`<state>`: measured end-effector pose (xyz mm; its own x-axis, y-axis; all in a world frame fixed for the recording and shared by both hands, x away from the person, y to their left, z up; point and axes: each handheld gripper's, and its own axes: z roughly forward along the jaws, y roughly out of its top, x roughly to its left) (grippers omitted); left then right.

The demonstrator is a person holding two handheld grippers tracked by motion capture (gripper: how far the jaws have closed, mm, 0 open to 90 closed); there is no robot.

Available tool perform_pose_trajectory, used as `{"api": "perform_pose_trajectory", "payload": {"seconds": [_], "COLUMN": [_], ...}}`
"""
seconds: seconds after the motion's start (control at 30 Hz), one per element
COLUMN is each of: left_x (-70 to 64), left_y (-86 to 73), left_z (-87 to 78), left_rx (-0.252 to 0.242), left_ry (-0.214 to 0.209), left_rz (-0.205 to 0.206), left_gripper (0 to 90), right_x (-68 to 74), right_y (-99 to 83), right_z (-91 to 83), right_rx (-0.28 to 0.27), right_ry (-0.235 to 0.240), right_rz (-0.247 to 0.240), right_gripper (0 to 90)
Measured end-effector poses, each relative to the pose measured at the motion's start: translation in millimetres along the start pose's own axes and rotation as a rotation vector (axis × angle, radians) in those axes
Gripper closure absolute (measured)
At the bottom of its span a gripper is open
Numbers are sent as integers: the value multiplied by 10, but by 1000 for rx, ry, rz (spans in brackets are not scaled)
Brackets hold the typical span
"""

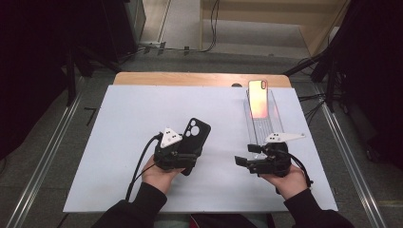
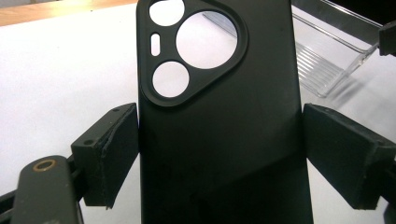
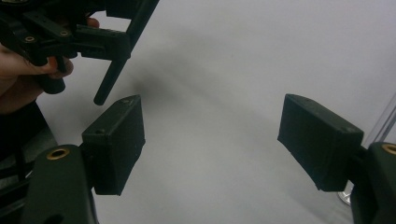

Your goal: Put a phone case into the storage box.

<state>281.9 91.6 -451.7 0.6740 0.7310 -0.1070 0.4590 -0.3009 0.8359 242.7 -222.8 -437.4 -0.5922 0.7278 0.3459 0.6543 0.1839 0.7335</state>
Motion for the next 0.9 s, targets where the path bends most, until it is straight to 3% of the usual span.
{"api": "perform_pose_trajectory", "payload": {"seconds": [0.13, 0.33, 0.9], "left_x": [-25, -43, -169], "left_y": [-9, -32, -103], "left_z": [16, 29, 80], "left_rx": [-18, -46, -94], "left_ry": [14, 23, 48], "left_rz": [11, -11, 15], "left_gripper": [136, 136, 137], "right_x": [32, 78, 173], "right_y": [39, 108, 296], "right_z": [43, 93, 218], "right_rx": [2, -10, -33], "right_ry": [-1, -4, -3], "right_rz": [13, 29, 60], "right_gripper": [208, 208, 208]}}
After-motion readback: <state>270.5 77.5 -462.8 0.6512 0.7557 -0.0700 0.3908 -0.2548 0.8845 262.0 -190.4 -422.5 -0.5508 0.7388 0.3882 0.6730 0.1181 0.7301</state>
